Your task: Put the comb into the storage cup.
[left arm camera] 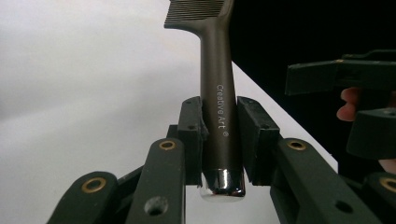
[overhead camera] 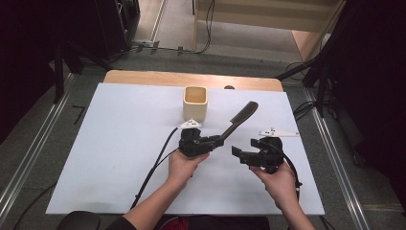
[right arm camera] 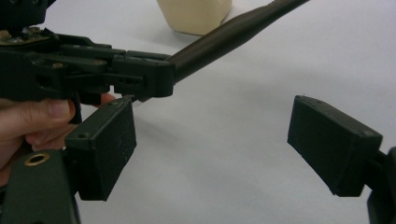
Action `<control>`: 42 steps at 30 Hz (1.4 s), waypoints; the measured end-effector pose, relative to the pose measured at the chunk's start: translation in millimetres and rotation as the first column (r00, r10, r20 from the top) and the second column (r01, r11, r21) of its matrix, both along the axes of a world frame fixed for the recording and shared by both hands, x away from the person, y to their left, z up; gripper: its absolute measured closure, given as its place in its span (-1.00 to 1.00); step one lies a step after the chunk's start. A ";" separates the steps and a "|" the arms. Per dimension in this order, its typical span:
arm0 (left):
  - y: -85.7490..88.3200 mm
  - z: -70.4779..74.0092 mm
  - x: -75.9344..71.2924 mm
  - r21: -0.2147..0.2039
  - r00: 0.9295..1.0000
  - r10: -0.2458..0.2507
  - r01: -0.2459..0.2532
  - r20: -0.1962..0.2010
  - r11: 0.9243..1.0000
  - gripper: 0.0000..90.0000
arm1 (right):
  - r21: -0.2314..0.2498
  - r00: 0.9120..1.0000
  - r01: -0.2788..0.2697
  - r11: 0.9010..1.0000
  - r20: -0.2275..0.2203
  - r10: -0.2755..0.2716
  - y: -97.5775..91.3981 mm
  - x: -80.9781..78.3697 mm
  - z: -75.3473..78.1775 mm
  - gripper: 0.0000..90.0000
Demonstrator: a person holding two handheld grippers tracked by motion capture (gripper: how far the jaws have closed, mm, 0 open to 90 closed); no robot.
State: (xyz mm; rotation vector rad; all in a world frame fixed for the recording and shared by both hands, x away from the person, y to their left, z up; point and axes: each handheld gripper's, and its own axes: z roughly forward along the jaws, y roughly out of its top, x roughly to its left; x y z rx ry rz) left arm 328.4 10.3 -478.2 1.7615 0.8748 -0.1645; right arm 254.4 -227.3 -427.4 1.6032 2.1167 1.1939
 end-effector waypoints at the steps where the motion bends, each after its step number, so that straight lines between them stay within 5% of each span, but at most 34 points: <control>1: 0.0 0.0 0.0 0.000 1.000 0.000 0.000 0.000 1.000 0.64 | 0.000 1.000 0.000 1.000 0.000 0.000 0.0 0.0 0.0 -0.69; 25: -14.4 -8.4 2.8 -0.100 0.996 0.088 -0.085 0.018 0.991 0.64 | 0.035 0.995 0.101 0.994 0.004 -0.101 3.3 44.3 27.8 -0.69; 35: -19.1 -9.3 1.5 -0.163 0.990 0.139 -0.132 0.033 0.978 0.64 | 0.084 0.989 0.150 0.985 -0.025 -0.148 1.8 66.1 38.8 -0.54; 42: -19.8 -7.1 -0.3 -0.190 0.982 0.179 -0.164 0.066 0.968 0.64 | 0.071 0.985 0.166 0.983 -0.064 -0.162 7.5 80.5 35.0 -0.46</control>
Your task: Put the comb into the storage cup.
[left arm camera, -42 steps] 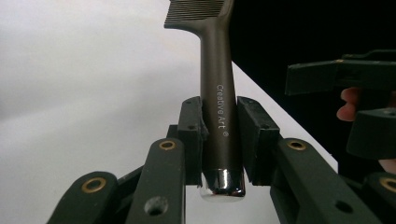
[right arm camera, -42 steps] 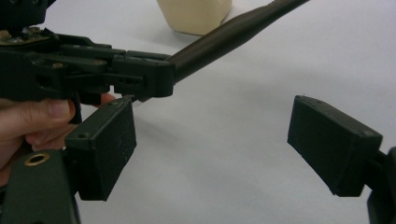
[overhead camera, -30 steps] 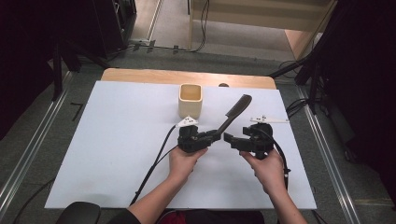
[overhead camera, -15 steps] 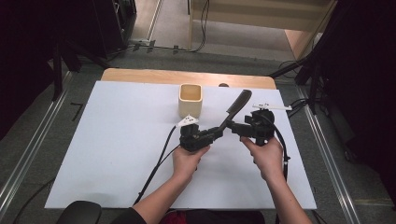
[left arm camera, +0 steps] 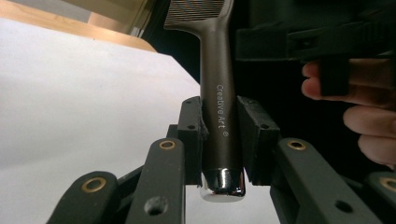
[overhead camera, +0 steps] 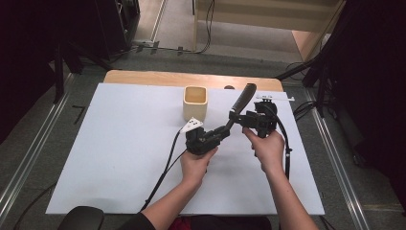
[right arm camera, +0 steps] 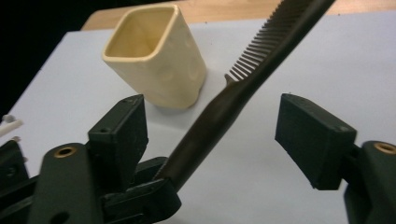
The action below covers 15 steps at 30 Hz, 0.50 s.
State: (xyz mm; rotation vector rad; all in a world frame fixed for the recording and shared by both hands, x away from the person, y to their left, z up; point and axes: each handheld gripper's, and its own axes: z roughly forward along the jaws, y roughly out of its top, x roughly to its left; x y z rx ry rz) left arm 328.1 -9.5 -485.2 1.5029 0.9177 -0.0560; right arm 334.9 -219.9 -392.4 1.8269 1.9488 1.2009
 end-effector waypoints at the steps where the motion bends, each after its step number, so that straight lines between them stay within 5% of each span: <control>1: -0.3 -0.8 0.4 -0.006 1.000 0.004 -0.004 0.000 1.000 0.64 | -0.003 1.000 0.006 1.000 -0.007 -0.006 1.1 2.5 -0.1 -0.46; 15: -1.4 -8.9 8.4 -0.065 0.999 0.019 -0.022 -0.046 0.998 0.64 | -0.015 0.998 0.061 0.998 -0.008 -0.061 13.0 20.6 -11.1 -0.37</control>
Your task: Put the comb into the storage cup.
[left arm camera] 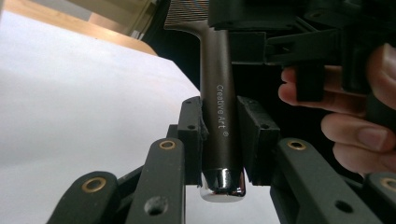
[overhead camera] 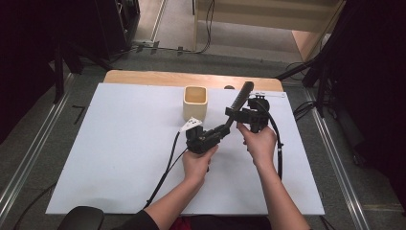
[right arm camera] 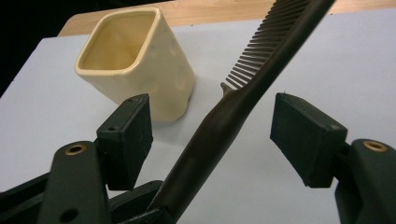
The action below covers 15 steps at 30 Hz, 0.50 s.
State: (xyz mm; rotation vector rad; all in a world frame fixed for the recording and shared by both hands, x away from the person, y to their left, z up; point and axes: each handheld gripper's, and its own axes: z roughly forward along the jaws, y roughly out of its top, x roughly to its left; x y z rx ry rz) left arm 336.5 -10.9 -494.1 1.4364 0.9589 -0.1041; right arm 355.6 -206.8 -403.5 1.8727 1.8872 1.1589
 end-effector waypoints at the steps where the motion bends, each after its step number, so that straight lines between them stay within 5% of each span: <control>1: 0.5 -0.2 0.7 -0.002 1.000 0.007 -0.007 -0.003 1.000 0.64 | 0.009 1.000 0.006 1.000 -0.009 -0.006 0.7 0.8 -0.8 -0.36; 15: 0.8 -0.1 1.4 -0.008 0.999 0.037 -0.037 0.016 0.999 0.64 | 0.045 0.997 0.075 0.996 0.003 -0.075 14.8 7.4 -7.9 -0.22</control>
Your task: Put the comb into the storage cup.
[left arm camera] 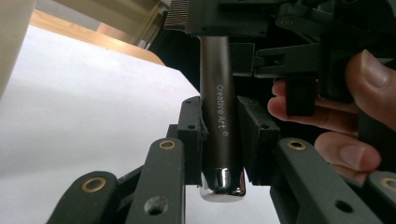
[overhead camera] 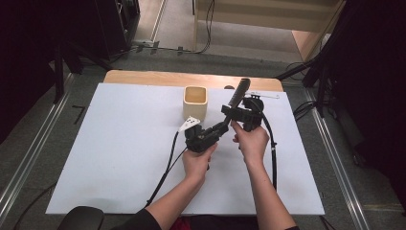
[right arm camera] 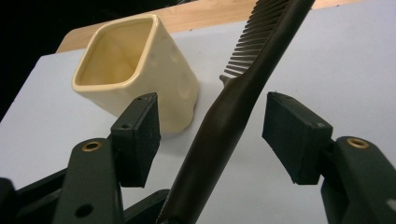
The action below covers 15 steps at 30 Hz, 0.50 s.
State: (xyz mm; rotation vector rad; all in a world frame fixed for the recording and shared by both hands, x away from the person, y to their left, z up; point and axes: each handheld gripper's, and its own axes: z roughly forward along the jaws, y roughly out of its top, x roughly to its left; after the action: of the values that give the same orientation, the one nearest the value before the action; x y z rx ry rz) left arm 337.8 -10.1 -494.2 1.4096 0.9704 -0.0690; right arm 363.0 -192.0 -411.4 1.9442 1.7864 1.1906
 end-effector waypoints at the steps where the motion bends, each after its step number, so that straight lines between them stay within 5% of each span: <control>1: 0.2 -0.1 0.1 -0.006 1.000 -0.003 0.003 0.002 1.000 0.64 | -0.008 1.000 0.008 1.000 0.007 -0.008 1.2 -0.2 0.3 -0.21; 8: 0.0 0.1 -1.5 0.006 1.000 0.007 -0.007 0.013 1.000 0.64 | 0.009 1.000 0.024 1.000 0.008 -0.024 6.6 2.2 -2.7 -0.10; 11: 1.4 -1.2 -1.0 -0.013 1.000 0.015 -0.015 0.002 1.000 0.64 | -0.040 0.999 0.024 0.999 0.024 -0.023 12.5 1.0 -2.6 -0.03; 15: 1.8 -2.5 -1.2 -0.023 1.000 0.023 -0.023 -0.001 0.999 0.64 | -0.010 0.999 0.031 0.999 0.021 -0.031 11.3 1.3 -3.0 0.05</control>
State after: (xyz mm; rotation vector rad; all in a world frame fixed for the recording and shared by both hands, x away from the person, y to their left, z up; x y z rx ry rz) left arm 336.7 -8.4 -496.7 1.3774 0.9836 -0.0636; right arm 364.3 -180.7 -414.4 1.9395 1.7425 1.1853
